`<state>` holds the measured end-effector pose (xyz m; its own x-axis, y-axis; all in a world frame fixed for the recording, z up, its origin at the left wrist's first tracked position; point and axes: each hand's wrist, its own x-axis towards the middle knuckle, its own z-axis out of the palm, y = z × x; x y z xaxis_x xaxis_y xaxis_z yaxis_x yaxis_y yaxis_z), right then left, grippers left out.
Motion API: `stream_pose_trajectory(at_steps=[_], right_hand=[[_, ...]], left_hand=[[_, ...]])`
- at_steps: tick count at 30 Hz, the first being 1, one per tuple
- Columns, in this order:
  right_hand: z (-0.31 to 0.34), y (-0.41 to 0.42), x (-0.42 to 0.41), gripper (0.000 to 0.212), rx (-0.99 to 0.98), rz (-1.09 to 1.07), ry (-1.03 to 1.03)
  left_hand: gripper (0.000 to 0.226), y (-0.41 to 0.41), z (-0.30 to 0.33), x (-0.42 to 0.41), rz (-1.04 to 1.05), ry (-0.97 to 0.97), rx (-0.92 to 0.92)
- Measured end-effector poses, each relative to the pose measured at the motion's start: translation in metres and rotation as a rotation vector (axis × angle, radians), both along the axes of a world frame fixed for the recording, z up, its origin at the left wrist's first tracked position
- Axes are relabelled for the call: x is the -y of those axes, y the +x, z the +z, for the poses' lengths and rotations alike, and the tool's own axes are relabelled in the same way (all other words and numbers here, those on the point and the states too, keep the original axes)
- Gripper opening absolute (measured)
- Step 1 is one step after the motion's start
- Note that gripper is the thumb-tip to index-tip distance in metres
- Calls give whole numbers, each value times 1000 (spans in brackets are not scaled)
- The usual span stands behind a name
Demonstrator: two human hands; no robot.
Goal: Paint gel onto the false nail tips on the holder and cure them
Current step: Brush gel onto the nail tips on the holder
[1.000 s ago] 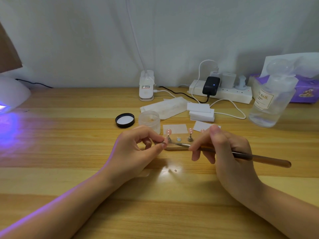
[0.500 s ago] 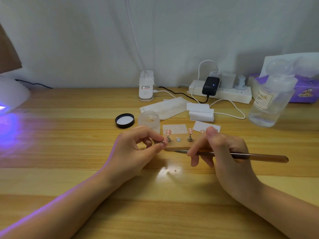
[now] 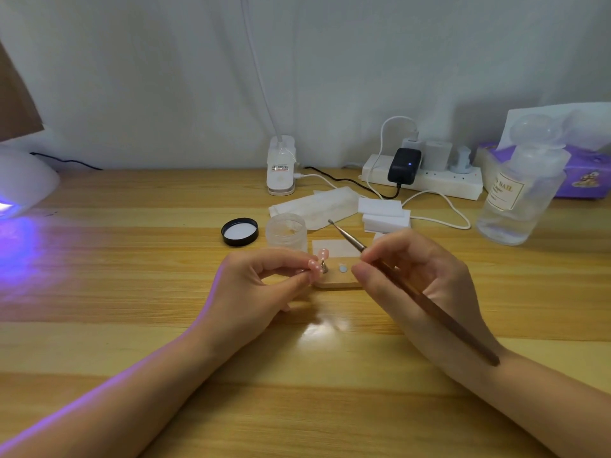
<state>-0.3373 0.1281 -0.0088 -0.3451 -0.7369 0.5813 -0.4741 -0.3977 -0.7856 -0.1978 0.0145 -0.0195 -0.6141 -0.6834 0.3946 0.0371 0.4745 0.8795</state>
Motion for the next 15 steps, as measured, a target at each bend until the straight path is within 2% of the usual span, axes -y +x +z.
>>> stream_pose_trajectory(at_steps=[5, 15], right_hand=[[-5, -3, 0, 32, -10, 15, 9], [-8, -3, 2, 36, -122, -13, 23]], left_hand=[[12, 0, 0, 1, -16, -17, 5], [13, 0, -1, 2, -53, -35, -4]])
